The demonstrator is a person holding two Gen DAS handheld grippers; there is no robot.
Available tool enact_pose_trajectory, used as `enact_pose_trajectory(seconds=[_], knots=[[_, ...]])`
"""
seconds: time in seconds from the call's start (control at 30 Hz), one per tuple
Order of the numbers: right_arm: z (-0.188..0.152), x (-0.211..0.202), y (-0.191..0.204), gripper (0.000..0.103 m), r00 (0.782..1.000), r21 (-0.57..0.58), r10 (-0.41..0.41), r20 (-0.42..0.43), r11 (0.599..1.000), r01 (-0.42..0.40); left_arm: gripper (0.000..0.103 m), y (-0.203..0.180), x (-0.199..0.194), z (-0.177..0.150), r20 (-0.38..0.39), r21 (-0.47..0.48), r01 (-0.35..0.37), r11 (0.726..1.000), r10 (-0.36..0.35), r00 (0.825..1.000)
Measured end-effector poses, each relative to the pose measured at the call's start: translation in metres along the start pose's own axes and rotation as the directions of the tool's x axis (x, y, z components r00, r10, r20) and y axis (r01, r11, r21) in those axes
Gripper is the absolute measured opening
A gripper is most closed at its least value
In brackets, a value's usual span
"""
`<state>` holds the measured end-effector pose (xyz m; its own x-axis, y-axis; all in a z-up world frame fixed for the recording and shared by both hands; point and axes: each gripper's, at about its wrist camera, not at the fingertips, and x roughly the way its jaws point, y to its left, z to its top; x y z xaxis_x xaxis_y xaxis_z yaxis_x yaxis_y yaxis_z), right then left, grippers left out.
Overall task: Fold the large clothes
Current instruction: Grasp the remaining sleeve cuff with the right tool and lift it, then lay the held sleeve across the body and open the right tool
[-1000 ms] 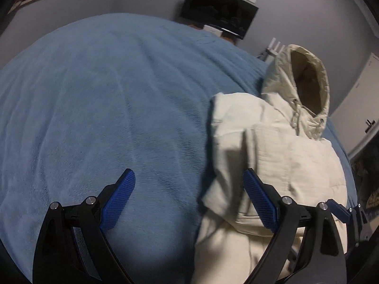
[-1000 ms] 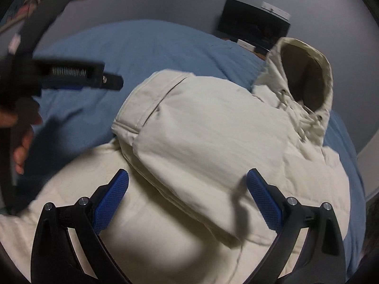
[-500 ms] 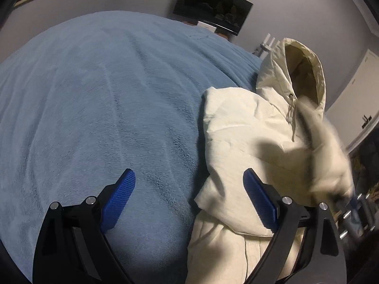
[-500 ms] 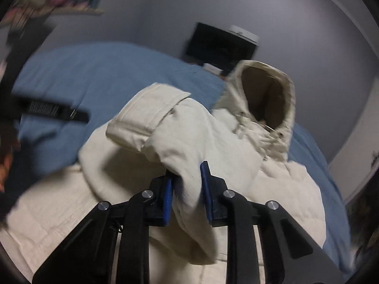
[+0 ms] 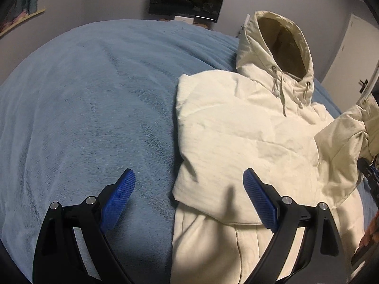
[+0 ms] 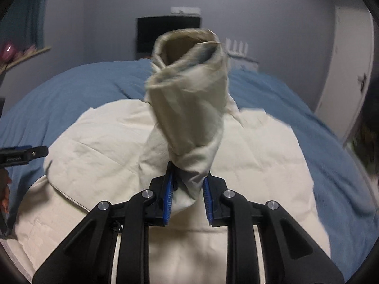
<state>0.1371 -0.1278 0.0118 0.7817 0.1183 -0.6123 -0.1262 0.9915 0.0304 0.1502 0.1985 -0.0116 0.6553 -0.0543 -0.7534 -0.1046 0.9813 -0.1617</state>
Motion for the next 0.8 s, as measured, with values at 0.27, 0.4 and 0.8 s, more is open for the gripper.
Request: enact_pose_trajectory(seconds=[0.27, 0.4, 0.8], knots=[[-0.029, 0.033, -0.054, 0.02, 0.977, 0.237, 0.124, -0.176, 0.968, -0.08, 0.089, -0.013, 0.006, -0.004, -0.018, 0.057, -0.006, 0.998, 0.008, 1.0], [-0.036, 0.028, -0.078, 0.054, 0.967, 0.328, 0.18, -0.181, 0.938, -0.113, 0.089, -0.019, 0.007, -0.006, -0.022, 0.091, -0.011, 0.996, 0.013, 1.0], [-0.033, 0.013, -0.128, 0.022, 0.974, 0.358, 0.186, -0.128, 0.925, -0.129, 0.089, -0.035, 0.011, -0.011, -0.031, 0.161, -0.02, 0.987, 0.025, 0.999]])
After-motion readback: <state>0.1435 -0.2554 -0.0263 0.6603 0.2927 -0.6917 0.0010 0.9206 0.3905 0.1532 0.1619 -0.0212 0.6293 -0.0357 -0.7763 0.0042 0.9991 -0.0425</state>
